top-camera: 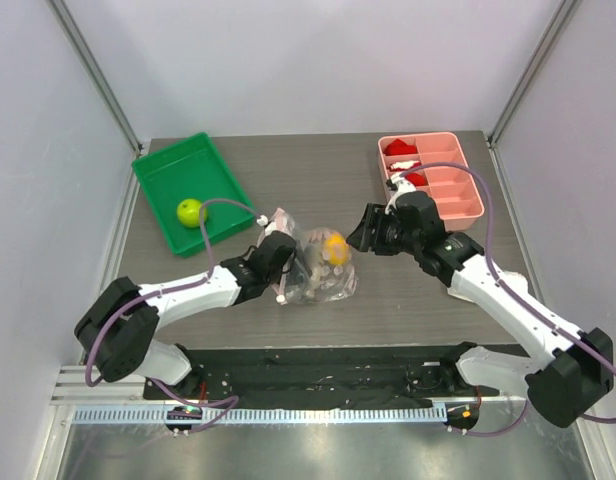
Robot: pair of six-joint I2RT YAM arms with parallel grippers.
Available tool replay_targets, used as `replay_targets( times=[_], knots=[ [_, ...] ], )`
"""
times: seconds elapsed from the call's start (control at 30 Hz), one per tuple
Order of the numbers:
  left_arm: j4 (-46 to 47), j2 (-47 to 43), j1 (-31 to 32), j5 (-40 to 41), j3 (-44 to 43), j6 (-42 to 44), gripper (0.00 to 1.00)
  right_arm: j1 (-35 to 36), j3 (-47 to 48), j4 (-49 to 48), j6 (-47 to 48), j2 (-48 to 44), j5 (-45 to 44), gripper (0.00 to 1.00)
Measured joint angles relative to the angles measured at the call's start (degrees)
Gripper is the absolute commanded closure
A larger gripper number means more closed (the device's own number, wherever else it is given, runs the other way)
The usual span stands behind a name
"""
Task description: Open the zip-top bag and remove the fake food
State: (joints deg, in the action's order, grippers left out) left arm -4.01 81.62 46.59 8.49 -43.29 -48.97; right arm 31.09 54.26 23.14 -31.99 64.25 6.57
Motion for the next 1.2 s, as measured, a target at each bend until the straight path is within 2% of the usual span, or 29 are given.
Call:
replay_targets(
  times=[0.07,0.17,0.27,0.3,0.43,0.57,0.73,0.77,0.8,0.9,0.97,1.07,1.2],
  knots=[
    [2.40,0.20,0.00,-0.28,1.40,0.13,0.66,-1.33,-1.36,-0.61,1.07,2.34,-1.16,0.71],
    [5.99,1.40,0.00,-1.22,2.82,-0.20,0.67,-2.38,-2.56,-3.48,2.25,8.28,-4.22,0.72],
    [9.44,2.78,0.00,-1.77,3.30,-0.74,0.64,-2.60,-2.27,-7.26,3.39,15.41,-6.99,0.58],
    [10.29,2.89,0.00,-1.90,3.41,-1.05,0.64,-2.62,-1.92,-8.24,3.65,17.90,-7.34,0.47],
    [13.49,2.89,0.00,-1.81,3.69,-1.86,0.63,-2.97,1.18,-12.68,4.59,27.69,-6.93,0.36],
    [14.86,2.86,0.00,-1.38,3.74,-2.01,0.64,-4.13,4.44,-16.72,5.86,33.68,-7.61,0.30],
    [15.02,2.84,0.00,-0.55,3.85,-2.01,0.65,-7.13,5.62,-17.53,5.22,35.67,-7.19,0.27],
    [14.99,2.75,0.00,-0.46,3.85,-2.03,0.65,-8.07,5.77,-17.70,4.72,35.63,-6.69,0.28],
    [14.95,2.67,-0.02,-0.37,3.85,-2.03,0.65,-8.50,5.95,-17.90,4.46,35.58,-6.27,0.35],
    [14.95,2.21,-0.11,0.20,3.85,-2.05,0.64,-10.08,8.37,-17.81,3.39,36.30,-4.11,0.43],
    [14.91,2.14,-0.11,0.63,3.85,-2.14,0.61,-10.34,12.48,-18.08,2.62,38.71,-1.36,0.45],
    [14.80,2.16,-0.11,0.92,3.85,-2.64,0.54,-9.90,18.45,-20.87,1.27,44.28,4.17,0.52],
    [14.84,2.78,-0.13,1.03,3.41,-3.28,0.46,-9.53,18.12,-23.19,-0.26,48.43,9.44,0.54]
  ],
)
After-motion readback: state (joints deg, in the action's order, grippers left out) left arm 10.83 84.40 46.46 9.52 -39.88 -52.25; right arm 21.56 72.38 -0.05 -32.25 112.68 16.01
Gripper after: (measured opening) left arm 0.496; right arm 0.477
